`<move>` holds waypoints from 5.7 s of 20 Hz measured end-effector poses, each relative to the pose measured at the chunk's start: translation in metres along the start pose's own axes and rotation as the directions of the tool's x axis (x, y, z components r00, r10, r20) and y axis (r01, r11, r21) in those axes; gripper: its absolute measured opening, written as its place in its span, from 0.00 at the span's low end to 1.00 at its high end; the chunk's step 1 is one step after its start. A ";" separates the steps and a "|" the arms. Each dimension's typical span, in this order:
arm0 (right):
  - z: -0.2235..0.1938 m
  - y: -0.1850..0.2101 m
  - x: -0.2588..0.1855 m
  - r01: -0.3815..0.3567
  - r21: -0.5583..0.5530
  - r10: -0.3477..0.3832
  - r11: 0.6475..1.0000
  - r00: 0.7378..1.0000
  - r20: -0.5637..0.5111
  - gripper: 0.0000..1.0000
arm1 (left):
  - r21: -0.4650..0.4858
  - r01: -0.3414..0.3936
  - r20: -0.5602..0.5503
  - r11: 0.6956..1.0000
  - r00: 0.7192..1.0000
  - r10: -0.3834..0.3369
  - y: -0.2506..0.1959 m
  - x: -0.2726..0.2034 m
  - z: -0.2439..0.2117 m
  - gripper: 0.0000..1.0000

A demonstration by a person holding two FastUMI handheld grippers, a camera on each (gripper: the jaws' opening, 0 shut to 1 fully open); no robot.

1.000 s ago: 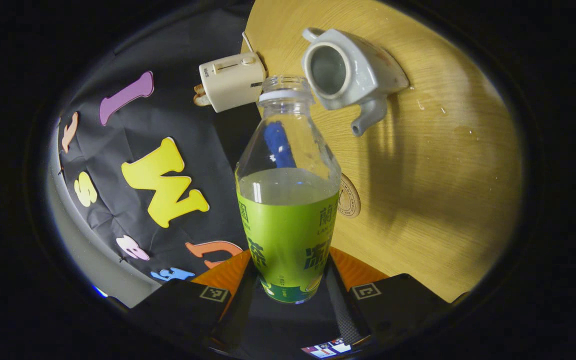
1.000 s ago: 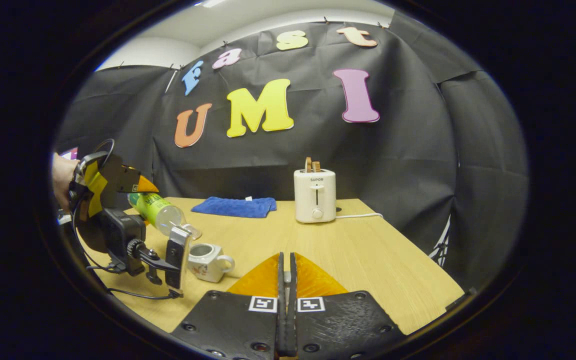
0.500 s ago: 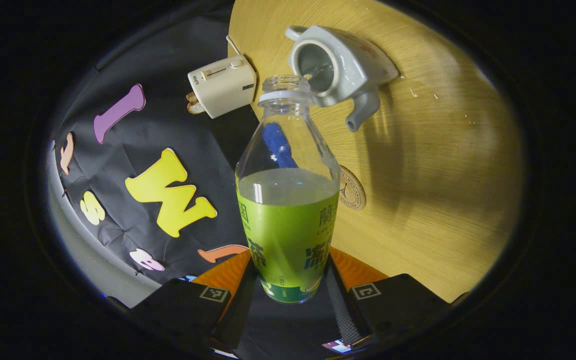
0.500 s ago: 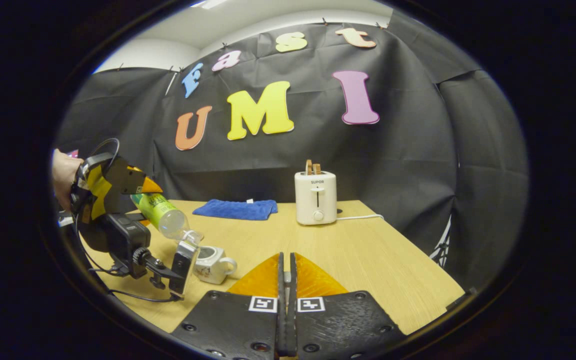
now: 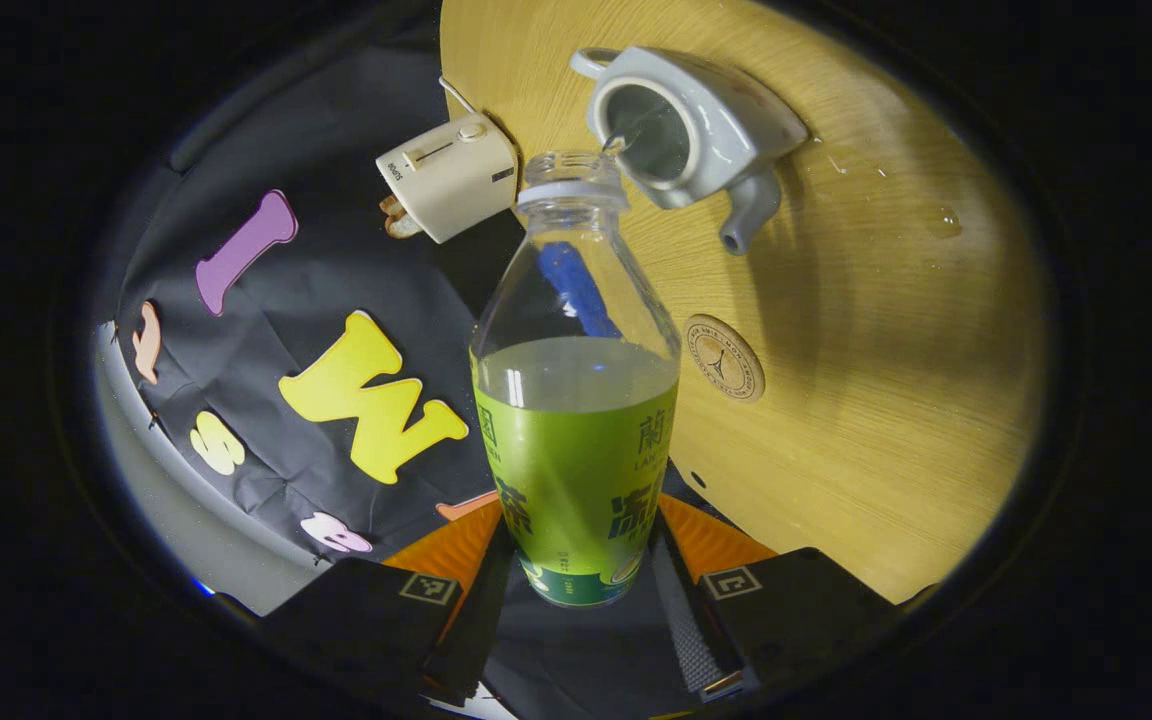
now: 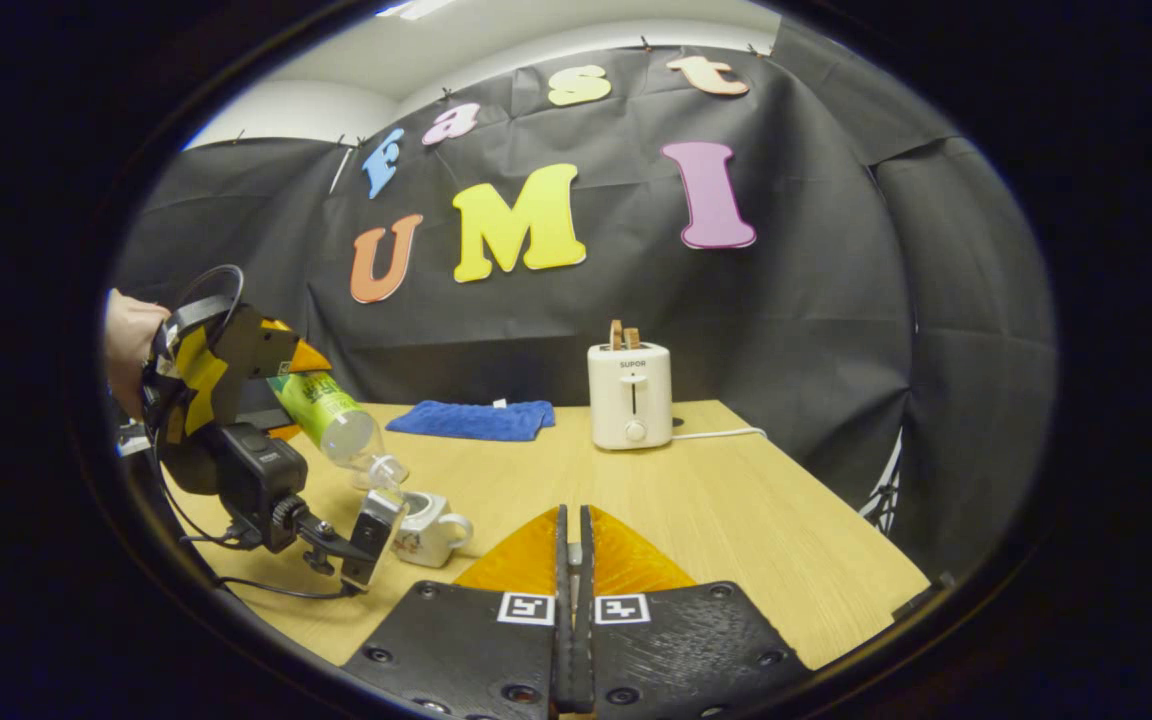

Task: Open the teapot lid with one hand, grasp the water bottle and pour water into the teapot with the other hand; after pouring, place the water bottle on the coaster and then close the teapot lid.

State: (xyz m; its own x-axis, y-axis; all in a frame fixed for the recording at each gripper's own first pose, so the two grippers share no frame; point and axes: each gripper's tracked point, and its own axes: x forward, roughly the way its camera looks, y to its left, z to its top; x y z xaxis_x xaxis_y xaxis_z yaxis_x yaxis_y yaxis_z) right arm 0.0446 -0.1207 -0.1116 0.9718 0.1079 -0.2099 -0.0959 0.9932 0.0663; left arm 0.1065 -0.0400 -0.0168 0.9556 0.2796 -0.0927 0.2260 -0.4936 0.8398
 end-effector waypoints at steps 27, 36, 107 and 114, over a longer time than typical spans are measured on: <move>0.005 0.000 -0.005 0.008 0.005 -0.008 1.000 1.000 0.012 0.00 | 0.007 -0.019 0.001 1.000 1.000 0.019 0.010 -0.001 -0.004 0.74; 0.018 0.012 -0.009 0.014 0.037 -0.015 0.999 1.000 0.025 0.00 | -0.666 0.384 0.263 0.639 0.923 -0.280 -0.107 -0.020 0.016 0.74; 0.030 0.089 0.031 -0.058 -0.015 0.058 0.998 0.998 0.005 0.00 | -0.742 0.418 0.482 -0.524 0.876 0.016 -0.080 0.080 0.024 1.00; 0.039 0.137 0.063 -0.159 -0.053 0.160 0.986 0.987 0.020 0.00 | -0.756 0.339 0.377 -0.560 0.925 0.050 -0.094 0.014 -0.044 1.00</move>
State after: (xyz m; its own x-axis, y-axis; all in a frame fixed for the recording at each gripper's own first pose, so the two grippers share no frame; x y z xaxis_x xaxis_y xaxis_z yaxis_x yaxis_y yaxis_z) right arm 0.1014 0.0208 -0.0782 0.9480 0.2643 -0.1772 -0.2601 0.9644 0.0471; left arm 0.0905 0.0465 -0.0740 0.9665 -0.0767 -0.2450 0.0543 0.9938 -0.0968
